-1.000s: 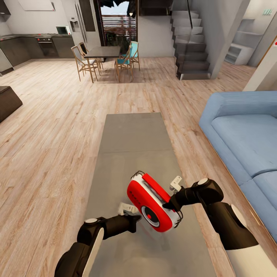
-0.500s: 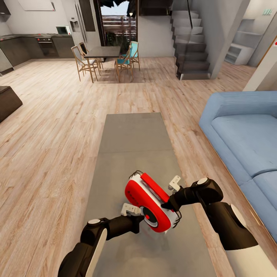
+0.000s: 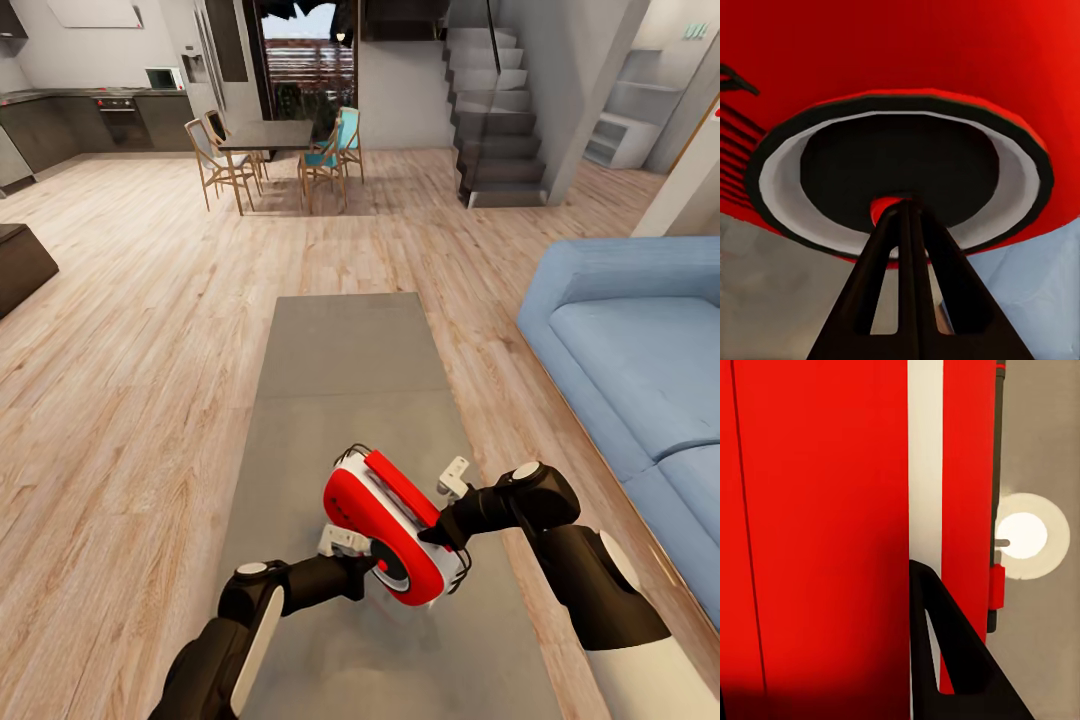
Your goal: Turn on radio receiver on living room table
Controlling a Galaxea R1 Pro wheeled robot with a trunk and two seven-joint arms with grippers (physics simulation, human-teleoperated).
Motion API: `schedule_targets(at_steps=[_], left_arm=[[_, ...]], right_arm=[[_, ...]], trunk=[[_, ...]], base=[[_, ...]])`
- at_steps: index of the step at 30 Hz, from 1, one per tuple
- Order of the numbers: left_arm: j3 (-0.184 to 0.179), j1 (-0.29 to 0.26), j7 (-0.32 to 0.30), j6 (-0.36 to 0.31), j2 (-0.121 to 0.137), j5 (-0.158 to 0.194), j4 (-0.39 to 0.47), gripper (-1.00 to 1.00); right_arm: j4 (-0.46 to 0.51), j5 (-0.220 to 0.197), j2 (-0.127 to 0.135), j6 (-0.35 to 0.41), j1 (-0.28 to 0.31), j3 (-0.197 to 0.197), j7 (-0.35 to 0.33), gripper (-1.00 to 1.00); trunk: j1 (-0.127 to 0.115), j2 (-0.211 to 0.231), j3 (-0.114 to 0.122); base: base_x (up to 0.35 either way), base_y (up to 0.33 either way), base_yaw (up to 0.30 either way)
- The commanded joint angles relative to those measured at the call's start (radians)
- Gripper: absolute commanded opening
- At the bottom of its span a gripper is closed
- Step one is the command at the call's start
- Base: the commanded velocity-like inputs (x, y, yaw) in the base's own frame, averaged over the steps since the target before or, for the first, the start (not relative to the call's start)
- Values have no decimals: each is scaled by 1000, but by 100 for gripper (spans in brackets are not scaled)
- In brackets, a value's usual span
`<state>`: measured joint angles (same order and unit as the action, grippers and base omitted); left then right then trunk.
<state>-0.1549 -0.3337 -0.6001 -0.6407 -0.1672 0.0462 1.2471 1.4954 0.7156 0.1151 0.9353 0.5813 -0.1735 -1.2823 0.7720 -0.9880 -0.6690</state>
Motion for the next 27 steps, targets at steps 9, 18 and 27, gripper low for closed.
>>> schedule_targets(at_steps=[9,18,27], left_arm=[[1,-2,0,31,0,0,-49,-100],[1,-2,0,70,-5,0,-102,-100],[1,-6,0,81,-7,4,-116,-100]], right_arm=[[0,-4,0,2,0,-1,0,-100],[0,-4,0,2,0,-1,0,-100],[0,-4,0,2,0,-3,0,-100]], trunk=[[0,0,0],[0,0,0],[0,0,0]], base=[[0,0,0],[0,0,0],[0,0,0]])
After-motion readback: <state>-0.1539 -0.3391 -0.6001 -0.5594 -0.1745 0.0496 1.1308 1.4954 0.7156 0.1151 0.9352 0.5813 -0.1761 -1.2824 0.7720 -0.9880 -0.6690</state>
